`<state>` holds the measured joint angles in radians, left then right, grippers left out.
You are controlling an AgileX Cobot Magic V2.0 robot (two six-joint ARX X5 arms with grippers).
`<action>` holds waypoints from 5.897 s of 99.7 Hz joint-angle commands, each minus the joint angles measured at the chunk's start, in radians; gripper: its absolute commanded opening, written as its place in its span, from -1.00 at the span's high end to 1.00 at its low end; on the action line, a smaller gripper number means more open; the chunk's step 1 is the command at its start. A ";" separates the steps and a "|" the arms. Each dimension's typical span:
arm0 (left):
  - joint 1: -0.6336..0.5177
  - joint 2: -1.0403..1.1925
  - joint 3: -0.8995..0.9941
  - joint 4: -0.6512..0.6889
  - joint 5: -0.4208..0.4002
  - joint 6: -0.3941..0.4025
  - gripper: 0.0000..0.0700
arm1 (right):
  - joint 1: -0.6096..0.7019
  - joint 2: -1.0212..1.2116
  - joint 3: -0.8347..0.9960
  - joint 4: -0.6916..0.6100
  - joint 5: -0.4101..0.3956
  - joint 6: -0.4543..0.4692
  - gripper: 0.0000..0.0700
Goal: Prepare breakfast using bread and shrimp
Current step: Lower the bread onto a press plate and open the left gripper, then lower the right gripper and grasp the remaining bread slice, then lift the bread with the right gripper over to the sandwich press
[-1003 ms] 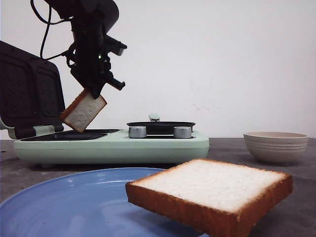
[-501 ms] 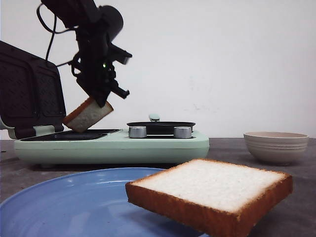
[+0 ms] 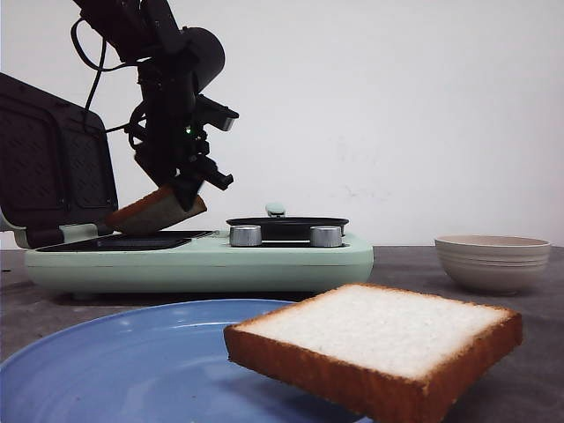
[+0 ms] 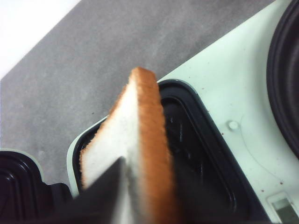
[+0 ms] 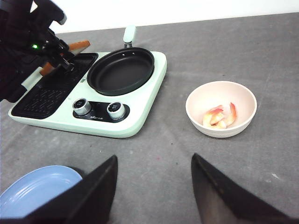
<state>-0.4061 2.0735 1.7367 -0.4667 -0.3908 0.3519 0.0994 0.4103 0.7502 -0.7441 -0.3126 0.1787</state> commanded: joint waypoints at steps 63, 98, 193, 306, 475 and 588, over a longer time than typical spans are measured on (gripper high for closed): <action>-0.003 -0.237 0.156 -0.051 0.064 -0.282 0.87 | 0.004 0.083 0.013 0.042 -0.002 -0.002 0.12; -0.014 -0.595 0.132 -0.335 0.156 -0.310 0.99 | 0.037 0.156 0.013 0.075 -0.018 0.004 0.12; -0.006 -1.538 -0.418 -0.412 0.358 -0.370 0.99 | 0.170 0.758 0.013 -0.139 -0.408 -0.034 -0.61; -0.006 -1.538 -0.418 -0.450 0.377 -0.353 0.99 | 0.224 1.136 0.001 0.051 -0.457 -0.134 -0.59; -0.015 -1.538 -0.418 -0.427 0.395 -0.342 0.99 | 0.459 1.117 0.315 1.058 -0.292 0.755 1.00; -0.034 -1.538 -0.418 -0.431 0.396 -0.344 0.99 | 0.662 1.592 0.656 0.900 0.051 0.975 1.00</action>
<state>-0.4355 0.5316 1.3067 -0.9085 0.0017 0.0013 0.7509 1.9774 1.3876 0.1284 -0.2611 1.1198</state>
